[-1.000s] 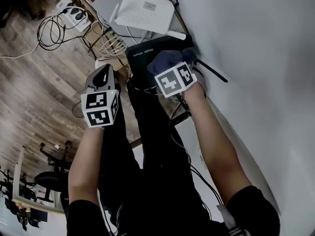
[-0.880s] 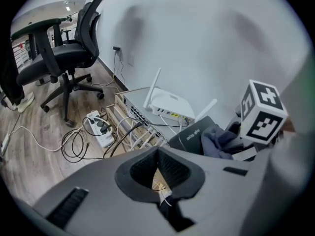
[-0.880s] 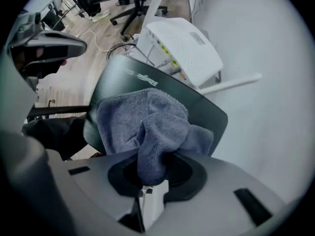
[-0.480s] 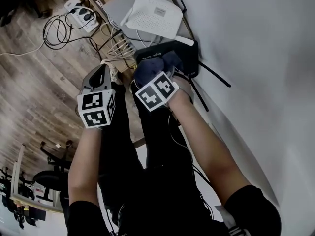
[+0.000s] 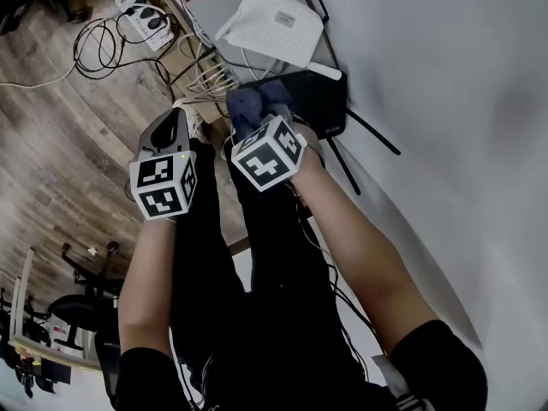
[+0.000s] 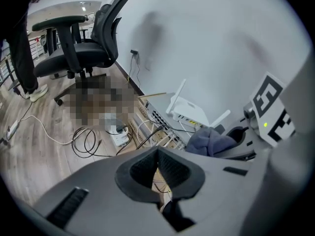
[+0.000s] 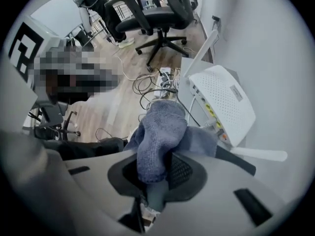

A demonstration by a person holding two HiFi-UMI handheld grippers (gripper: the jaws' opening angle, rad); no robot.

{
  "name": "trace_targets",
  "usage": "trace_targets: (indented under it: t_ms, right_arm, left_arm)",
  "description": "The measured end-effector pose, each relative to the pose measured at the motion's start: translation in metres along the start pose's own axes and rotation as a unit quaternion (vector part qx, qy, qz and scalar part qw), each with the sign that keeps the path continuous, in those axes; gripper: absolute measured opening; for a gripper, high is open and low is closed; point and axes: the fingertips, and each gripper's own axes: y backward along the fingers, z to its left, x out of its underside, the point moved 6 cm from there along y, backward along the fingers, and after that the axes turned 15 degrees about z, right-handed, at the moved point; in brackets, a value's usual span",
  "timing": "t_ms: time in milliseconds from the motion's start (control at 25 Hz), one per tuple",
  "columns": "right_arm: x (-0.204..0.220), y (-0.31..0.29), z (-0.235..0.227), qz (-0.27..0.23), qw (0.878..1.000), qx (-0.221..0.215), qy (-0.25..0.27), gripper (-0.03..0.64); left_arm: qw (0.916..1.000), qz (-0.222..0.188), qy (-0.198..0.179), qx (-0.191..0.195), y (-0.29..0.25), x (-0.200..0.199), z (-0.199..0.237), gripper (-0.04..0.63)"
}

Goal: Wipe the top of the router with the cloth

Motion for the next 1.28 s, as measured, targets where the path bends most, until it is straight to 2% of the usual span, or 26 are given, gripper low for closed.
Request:
trace_targets:
  t_ms: [120, 160, 240, 360, 480, 720, 800, 960, 1160, 1280]
  right_arm:
    - [-0.013, 0.011, -0.004, -0.092, 0.995, -0.046, -0.008, 0.051]
    - [-0.015, 0.022, -0.01, -0.128, 0.99, -0.05, -0.019, 0.051]
    - [-0.013, 0.054, -0.031, -0.201, 0.978, -0.027, -0.051, 0.051]
    - [0.002, 0.111, -0.064, -0.288, 0.951, 0.017, -0.115, 0.051]
    - [0.027, 0.165, -0.082, -0.343, 0.925, 0.049, -0.155, 0.049]
    - [0.092, 0.292, -0.055, -0.448, 0.87, 0.088, -0.187, 0.048]
    - [0.11, 0.333, -0.042, -0.483, 0.845, 0.108, -0.202, 0.048]
    - [0.127, 0.408, -0.029, -0.556, 0.792, 0.143, -0.21, 0.048]
    - [0.155, 0.488, -0.003, -0.615, 0.747, 0.157, -0.2, 0.048]
    - [0.171, 0.535, 0.009, -0.652, 0.715, 0.162, -0.194, 0.048]
  left_arm:
    - [0.9997, -0.014, 0.018, 0.002, 0.014, -0.01, -0.002, 0.003]
    - [0.9994, -0.021, 0.026, 0.005, 0.022, -0.015, -0.005, 0.002]
    - [0.9985, -0.04, 0.036, 0.011, 0.044, -0.027, -0.013, 0.003]
    - [0.9969, -0.068, 0.038, 0.013, 0.083, -0.049, -0.025, 0.003]
    - [0.9941, -0.099, 0.042, 0.014, 0.13, -0.073, -0.039, 0.003]
    - [0.9858, -0.167, 0.009, 0.016, 0.259, -0.104, -0.082, 0.003]
    - [0.9799, -0.199, -0.013, 0.008, 0.303, -0.116, -0.095, 0.003]
    - [0.96, -0.273, -0.062, 0.001, 0.379, -0.148, -0.126, 0.003]
    - [0.9416, -0.32, -0.106, 0.011, 0.452, -0.155, -0.186, 0.003]
    - [0.9236, -0.352, -0.152, 0.01, 0.492, -0.161, -0.225, 0.003]
